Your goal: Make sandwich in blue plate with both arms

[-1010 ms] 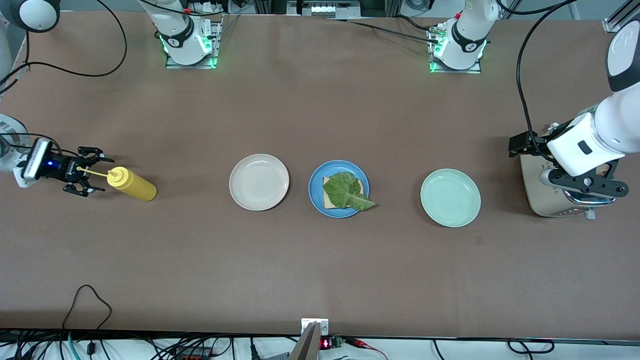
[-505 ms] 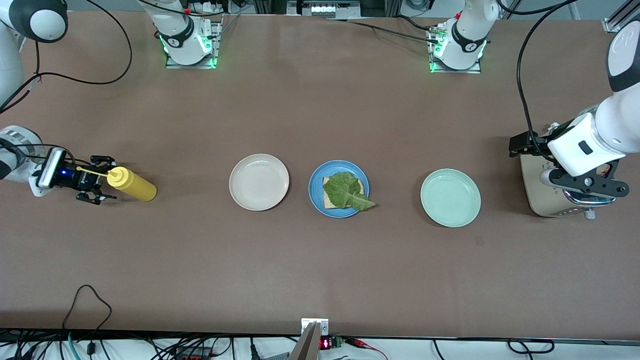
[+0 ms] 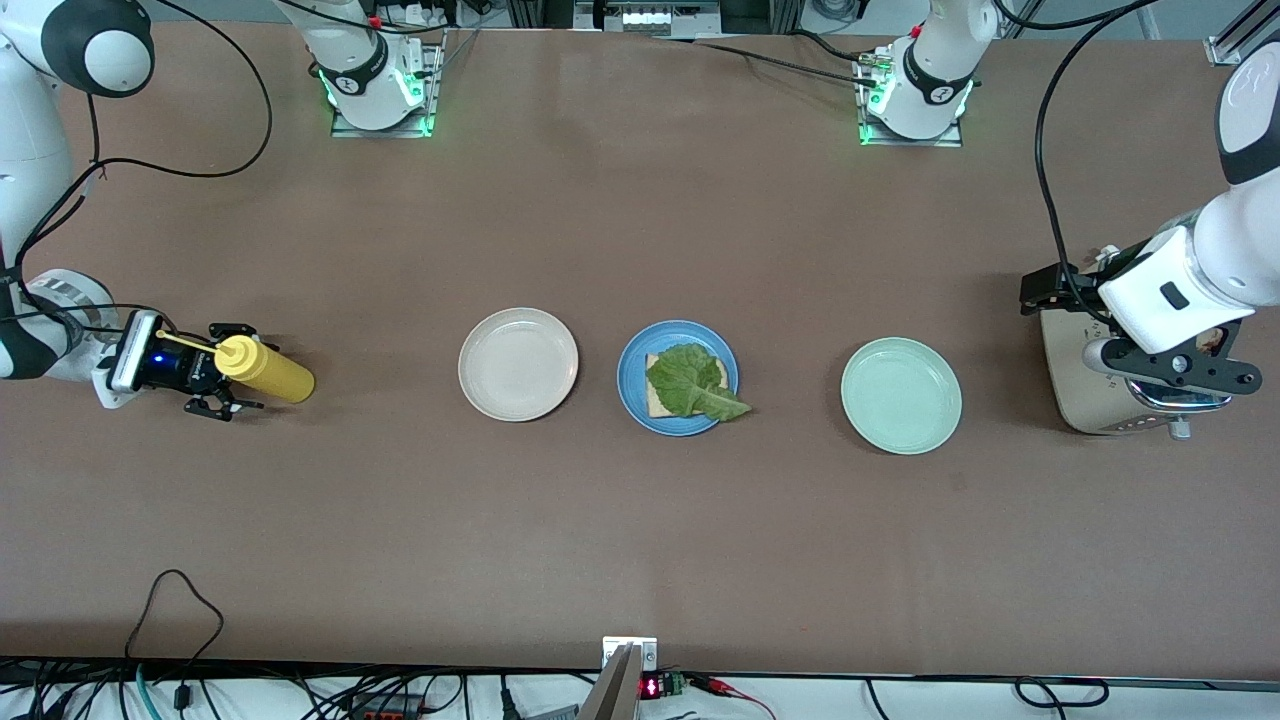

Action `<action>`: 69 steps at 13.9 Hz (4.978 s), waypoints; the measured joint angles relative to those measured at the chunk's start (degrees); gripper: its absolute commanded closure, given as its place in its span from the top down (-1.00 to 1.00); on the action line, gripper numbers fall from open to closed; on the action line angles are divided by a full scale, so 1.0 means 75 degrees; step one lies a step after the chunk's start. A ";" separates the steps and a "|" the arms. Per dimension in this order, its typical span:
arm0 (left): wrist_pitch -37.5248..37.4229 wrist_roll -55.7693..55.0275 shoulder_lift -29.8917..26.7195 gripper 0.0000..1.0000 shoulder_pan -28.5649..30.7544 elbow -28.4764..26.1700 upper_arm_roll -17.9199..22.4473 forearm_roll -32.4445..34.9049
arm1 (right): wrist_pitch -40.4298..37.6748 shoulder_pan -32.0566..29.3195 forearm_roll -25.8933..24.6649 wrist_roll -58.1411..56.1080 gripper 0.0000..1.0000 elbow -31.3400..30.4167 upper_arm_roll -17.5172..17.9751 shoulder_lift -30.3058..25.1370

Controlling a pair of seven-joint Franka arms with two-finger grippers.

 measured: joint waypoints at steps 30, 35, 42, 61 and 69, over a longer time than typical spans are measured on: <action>0.0000 -0.0001 0.0006 1.00 0.0251 0.0000 0.0000 -0.0097 | 0.5460 0.6109 -0.5763 0.7315 -0.36 0.0398 -0.0220 -0.3243; 0.0000 -0.0001 0.0006 1.00 0.0263 0.0000 0.0000 -0.0097 | 0.6080 0.7790 -0.8306 1.0542 -0.36 0.0368 -0.0218 -0.3245; 0.0000 -0.0001 0.0007 1.00 0.0263 0.0000 0.0000 -0.0100 | 0.6103 0.9477 -1.1579 1.4215 -0.36 0.0209 -0.0222 -0.2853; 0.0000 -0.0001 0.0010 1.00 0.0313 0.0000 0.0000 -0.0100 | 0.4766 1.0202 -1.2656 1.4538 -0.36 0.2122 -0.0500 -0.1512; -0.0015 -0.0014 0.0014 1.00 0.0317 -0.0002 0.0004 -0.0100 | 0.3333 0.7953 -0.8667 1.0747 -0.36 0.2847 -0.0685 -0.3238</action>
